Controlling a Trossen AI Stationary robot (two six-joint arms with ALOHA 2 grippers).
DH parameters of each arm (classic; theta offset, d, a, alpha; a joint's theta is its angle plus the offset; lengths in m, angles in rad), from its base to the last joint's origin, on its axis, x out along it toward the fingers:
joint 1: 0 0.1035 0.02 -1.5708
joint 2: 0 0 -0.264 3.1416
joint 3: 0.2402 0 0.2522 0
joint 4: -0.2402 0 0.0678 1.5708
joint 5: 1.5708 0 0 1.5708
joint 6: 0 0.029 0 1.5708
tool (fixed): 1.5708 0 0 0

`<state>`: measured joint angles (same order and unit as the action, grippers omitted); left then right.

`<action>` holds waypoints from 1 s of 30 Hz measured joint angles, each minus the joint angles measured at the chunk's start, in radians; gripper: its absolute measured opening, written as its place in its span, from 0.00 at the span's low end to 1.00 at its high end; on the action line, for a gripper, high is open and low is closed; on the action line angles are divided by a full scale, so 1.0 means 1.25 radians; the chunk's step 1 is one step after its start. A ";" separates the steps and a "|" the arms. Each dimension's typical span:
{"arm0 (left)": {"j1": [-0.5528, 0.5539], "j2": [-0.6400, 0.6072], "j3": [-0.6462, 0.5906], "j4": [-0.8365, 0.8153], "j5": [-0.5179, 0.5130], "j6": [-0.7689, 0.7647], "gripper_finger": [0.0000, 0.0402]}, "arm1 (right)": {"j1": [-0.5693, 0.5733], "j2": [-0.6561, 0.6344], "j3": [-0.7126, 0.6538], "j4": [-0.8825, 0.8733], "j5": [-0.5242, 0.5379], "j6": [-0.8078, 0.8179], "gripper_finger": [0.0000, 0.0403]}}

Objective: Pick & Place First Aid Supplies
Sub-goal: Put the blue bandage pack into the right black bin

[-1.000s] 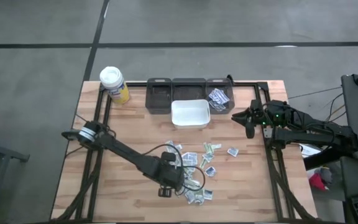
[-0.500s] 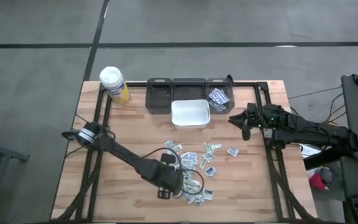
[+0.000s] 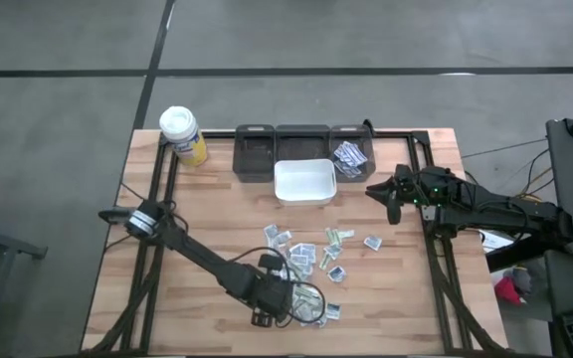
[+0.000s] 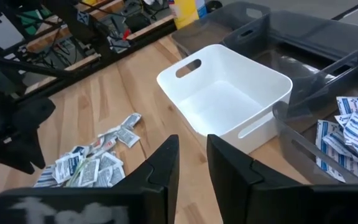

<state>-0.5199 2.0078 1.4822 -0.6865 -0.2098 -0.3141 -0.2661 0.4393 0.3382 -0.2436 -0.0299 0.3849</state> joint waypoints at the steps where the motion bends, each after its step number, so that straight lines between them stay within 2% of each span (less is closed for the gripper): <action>1: -0.001 0.004 0.000 -0.001 -0.004 0.000 0.28 | 0.000 0.000 0.000 0.000 0.000 0.000 0.21; 11: -0.005 0.009 0.000 -0.002 -0.042 0.000 0.28 | 0.000 0.000 0.000 0.000 0.002 0.004 0.24; 19: -0.025 0.009 -0.012 0.015 -0.045 -0.002 0.28 | 0.000 0.000 0.000 0.000 0.002 0.006 0.20; 23: -0.030 0.010 -0.012 0.017 -0.098 -0.010 0.28 | 0.000 0.000 0.000 0.000 0.002 0.007 0.19; 30: -0.031 0.010 -0.024 0.026 -0.110 -0.020 0.28 | 0.000 0.000 0.000 0.000 0.002 0.006 0.19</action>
<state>-0.5582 2.0201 1.4526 -0.6539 -0.3470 -0.3389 -0.2661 0.4393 0.3382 -0.2436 -0.0273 0.3927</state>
